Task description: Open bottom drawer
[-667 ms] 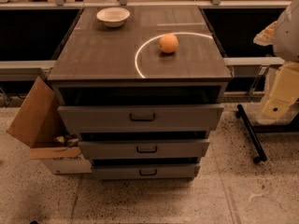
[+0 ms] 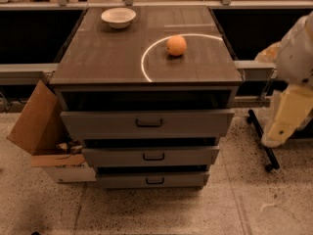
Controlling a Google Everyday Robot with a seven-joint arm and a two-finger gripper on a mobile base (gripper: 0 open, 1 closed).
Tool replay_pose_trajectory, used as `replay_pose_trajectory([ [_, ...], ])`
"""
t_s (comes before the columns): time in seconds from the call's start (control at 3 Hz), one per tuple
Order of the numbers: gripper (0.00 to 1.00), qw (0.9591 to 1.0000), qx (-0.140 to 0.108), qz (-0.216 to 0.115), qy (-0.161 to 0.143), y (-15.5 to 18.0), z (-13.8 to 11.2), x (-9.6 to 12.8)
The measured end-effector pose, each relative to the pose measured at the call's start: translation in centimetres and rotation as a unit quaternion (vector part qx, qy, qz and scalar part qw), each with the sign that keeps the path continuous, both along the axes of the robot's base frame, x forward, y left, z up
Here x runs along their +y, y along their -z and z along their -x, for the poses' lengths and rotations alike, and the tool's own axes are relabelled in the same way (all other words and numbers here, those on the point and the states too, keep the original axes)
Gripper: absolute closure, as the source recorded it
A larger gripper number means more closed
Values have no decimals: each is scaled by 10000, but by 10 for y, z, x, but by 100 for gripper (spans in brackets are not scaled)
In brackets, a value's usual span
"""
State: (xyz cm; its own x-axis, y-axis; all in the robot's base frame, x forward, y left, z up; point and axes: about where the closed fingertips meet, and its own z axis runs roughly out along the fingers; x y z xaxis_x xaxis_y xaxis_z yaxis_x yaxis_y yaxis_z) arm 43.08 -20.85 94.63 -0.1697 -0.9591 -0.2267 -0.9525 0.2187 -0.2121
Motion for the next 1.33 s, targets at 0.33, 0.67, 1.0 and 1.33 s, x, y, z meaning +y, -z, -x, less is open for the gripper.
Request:
replay_pose_trajectory([
  [0.33, 0, 9975, 152, -372, -586, 64, 20, 27],
  [0.67, 0, 9933, 355, -653, -886, 133, 38, 61],
  [1.0, 0, 9924, 599, -584, -897, 161, 56, 62],
  [1.33, 0, 9925, 600, -580, -893, 160, 56, 61],
])
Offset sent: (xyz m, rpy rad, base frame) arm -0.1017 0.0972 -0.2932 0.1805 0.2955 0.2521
